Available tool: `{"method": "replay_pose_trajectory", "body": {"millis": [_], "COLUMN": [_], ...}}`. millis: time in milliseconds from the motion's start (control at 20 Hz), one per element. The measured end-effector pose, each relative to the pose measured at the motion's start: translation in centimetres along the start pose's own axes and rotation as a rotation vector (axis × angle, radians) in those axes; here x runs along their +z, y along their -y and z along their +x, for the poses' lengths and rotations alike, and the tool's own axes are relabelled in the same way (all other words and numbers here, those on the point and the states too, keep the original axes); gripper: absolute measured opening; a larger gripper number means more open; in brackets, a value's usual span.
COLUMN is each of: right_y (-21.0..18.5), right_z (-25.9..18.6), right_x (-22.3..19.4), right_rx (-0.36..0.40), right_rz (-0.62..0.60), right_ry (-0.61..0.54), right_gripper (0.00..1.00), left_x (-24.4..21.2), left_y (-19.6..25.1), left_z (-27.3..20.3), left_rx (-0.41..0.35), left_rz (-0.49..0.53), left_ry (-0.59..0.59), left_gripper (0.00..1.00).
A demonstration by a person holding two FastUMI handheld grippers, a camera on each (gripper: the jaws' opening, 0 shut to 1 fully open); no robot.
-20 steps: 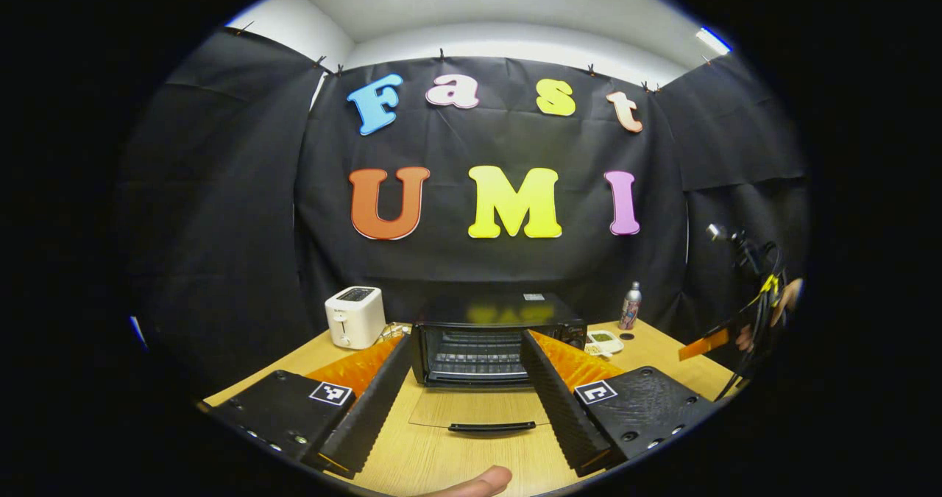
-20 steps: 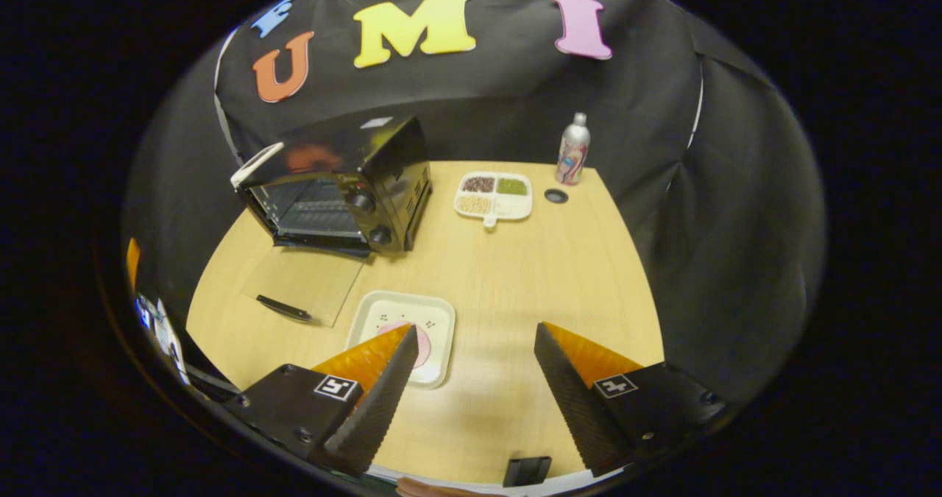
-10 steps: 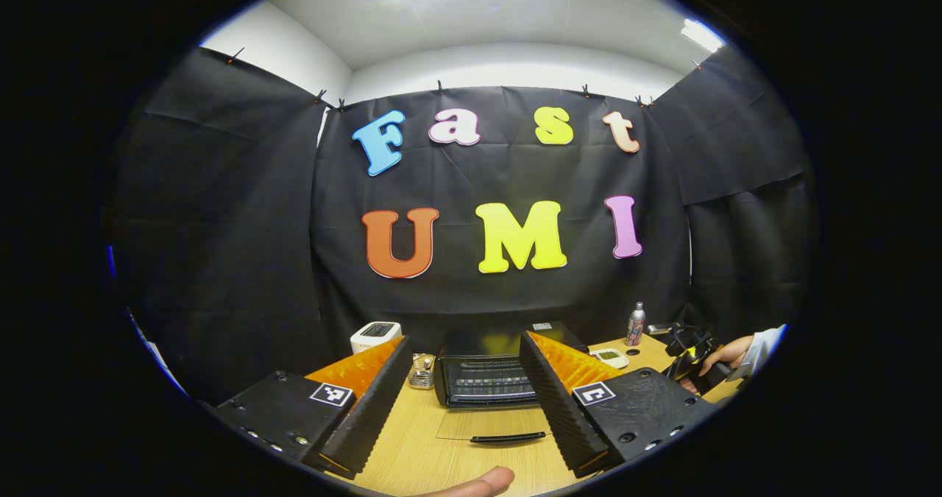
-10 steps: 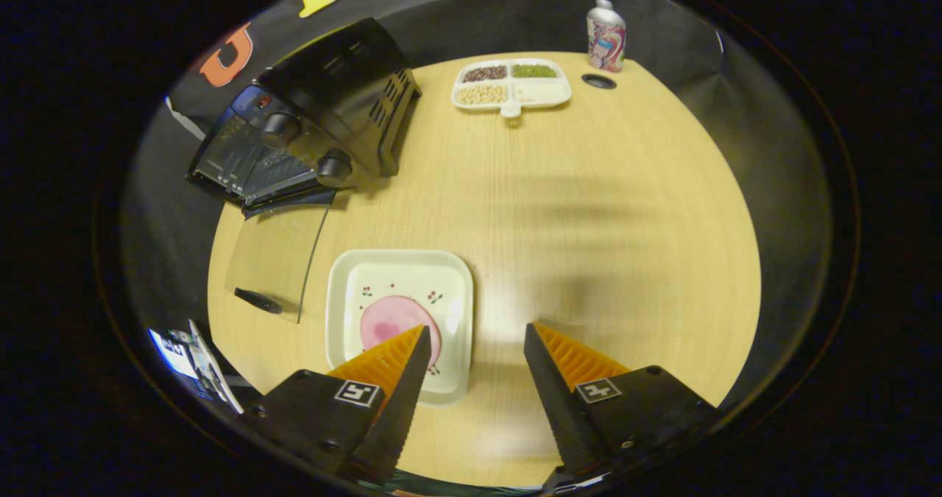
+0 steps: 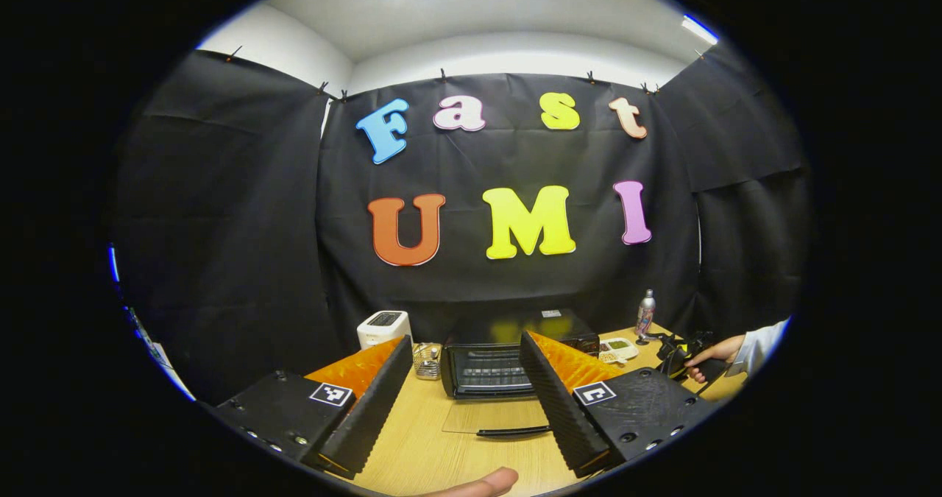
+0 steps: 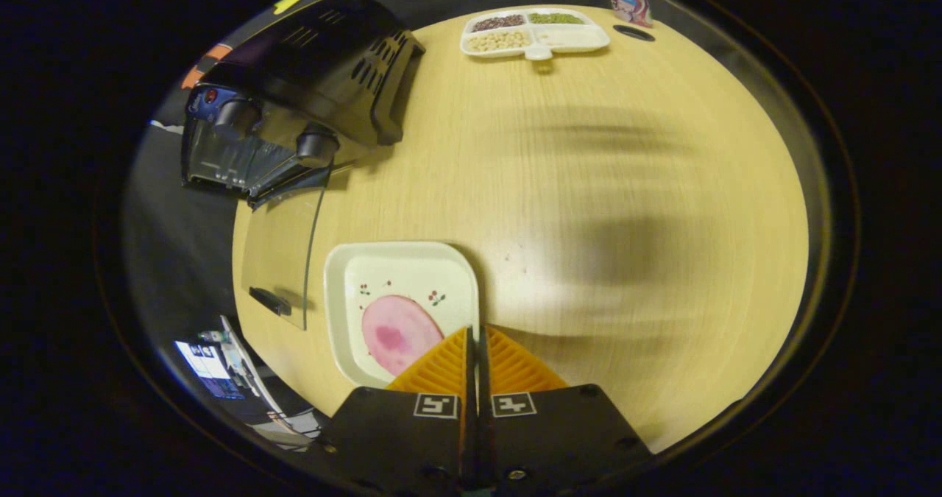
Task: Open the electric oven with the left hand, put the food in, and close the electric oven.
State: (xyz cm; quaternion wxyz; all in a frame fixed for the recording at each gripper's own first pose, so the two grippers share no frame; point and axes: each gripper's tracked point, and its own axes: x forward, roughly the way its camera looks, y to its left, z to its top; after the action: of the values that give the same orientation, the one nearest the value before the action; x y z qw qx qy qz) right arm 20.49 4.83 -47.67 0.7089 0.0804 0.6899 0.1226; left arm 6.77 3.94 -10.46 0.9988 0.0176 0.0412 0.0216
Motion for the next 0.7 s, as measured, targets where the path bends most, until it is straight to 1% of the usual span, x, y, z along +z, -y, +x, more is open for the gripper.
{"method": "replay_pose_trajectory", "body": {"millis": [50, 200, 250, 300, 350, 450, 550, 600, 650, 700], "right_y": [-0.1, -0.2, -0.2, -0.3, -0.2, -0.4, -0.3, -0.3, -0.2, -0.1], "right_z": [-0.2, -0.3, -0.2, -0.3, -0.4, -0.4, -0.4, -0.4, -0.3, -0.2], "right_x": [0.1, 0.0, -0.1, -0.1, 0.0, 0.0, -0.1, -0.2, -0.4, -0.4], "right_rx": [0.03, 0.133, 0.156, 0.171, 0.175, 0.196, 0.243, 0.271, 0.294, 0.313], "right_rz": [-0.011, 0.04, 0.056, 0.063, 0.06, 0.04, 0.041, 0.03, 0.026, 0.035], "right_ry": [-0.01, -0.032, -0.034, -0.038, -0.037, -0.04, -0.036, -0.032, -0.026, -0.026], "right_gripper": [0.01, 0.02, 0.04, 0.04, 0.01, 0.01, 0.01, 0.04, 0.01, 0.01], "left_x": [-0.1, -0.5, -0.7, -0.9, -1.1, -1.2, -0.9, -0.9, -0.9, -1.0], "left_y": [0.0, 0.3, 0.3, 0.4, 0.4, 0.5, 0.5, 0.3, 0.3, 0.4], "left_z": [0.3, 0.5, 0.6, 0.7, 0.6, 0.6, 0.6, 0.4, 0.4, 0.3], "left_rx": [0.007, 0.002, 0.002, 0.002, 0.0, -0.004, 0.003, 0.011, 0.014, 0.013], "left_rz": [-0.003, -0.028, -0.042, -0.057, -0.072, -0.083, -0.073, -0.066, -0.061, -0.057], "left_ry": [-0.006, -0.023, -0.028, -0.037, -0.047, -0.055, -0.045, -0.045, -0.041, -0.047], "left_gripper": [0.93, 0.93, 0.94, 0.93, 0.93, 0.94, 0.93, 0.93, 0.93, 0.93]}}
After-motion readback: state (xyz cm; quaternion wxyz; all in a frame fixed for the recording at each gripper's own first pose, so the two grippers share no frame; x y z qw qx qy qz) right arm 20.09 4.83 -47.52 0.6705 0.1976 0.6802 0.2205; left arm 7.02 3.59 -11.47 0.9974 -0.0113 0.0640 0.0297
